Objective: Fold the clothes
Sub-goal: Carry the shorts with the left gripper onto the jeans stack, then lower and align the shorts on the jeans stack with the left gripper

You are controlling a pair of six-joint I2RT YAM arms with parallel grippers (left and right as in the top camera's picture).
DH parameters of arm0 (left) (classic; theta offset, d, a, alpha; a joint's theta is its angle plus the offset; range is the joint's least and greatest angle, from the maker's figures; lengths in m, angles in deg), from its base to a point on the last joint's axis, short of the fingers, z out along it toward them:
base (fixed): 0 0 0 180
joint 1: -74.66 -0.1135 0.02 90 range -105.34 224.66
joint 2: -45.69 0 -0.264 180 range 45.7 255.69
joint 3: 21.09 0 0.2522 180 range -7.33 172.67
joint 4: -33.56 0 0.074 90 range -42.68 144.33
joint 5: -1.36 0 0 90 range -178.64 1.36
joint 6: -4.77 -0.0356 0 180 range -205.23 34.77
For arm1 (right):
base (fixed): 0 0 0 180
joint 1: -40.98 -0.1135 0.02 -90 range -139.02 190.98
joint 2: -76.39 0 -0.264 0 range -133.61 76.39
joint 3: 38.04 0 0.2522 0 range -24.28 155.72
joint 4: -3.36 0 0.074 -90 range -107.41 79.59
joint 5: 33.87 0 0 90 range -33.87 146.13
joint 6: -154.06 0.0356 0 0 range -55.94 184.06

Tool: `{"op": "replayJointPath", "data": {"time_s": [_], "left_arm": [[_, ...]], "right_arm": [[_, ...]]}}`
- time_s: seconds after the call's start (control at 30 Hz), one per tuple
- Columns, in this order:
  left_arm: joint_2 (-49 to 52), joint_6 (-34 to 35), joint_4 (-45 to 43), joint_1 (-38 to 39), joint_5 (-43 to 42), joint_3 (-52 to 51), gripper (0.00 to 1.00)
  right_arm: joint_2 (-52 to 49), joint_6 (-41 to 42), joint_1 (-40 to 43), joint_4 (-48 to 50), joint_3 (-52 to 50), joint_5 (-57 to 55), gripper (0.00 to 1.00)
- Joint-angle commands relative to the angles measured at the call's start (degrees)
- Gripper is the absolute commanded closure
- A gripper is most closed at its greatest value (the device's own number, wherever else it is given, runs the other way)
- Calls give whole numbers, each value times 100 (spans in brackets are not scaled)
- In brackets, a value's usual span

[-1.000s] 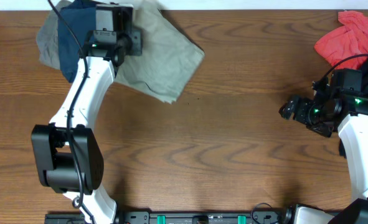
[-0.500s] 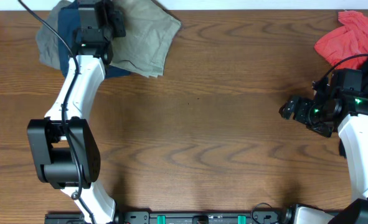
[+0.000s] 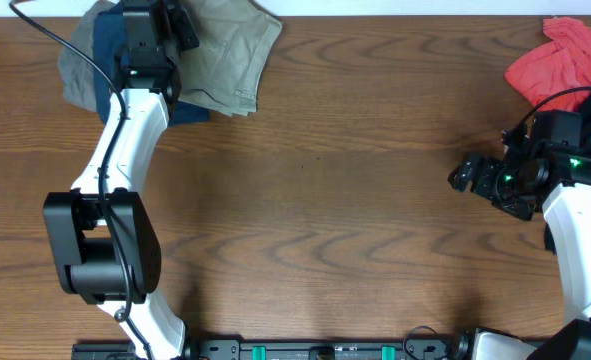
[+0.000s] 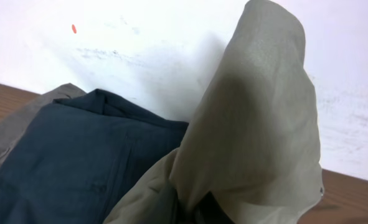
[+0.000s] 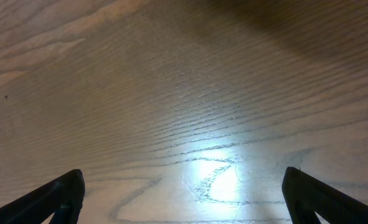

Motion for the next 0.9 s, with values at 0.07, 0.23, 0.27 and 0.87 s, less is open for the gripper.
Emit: {"op": "replayJointPath", "data": {"time_s": [0.07, 0.23, 0.27, 0.87], "left_arm": [[-549, 756, -116, -13, 192, 177, 94], [-778, 1123, -131, 52, 190, 177, 94], [-815, 1198, -116, 76, 190, 177, 94], [-555, 1239, -26, 151, 1193, 173, 94]], "right_arm": [[57, 22, 35, 7, 44, 24, 1], [55, 22, 20, 17, 42, 2, 1], [55, 22, 20, 17, 42, 2, 1], [55, 22, 22, 17, 42, 2, 1]]}}
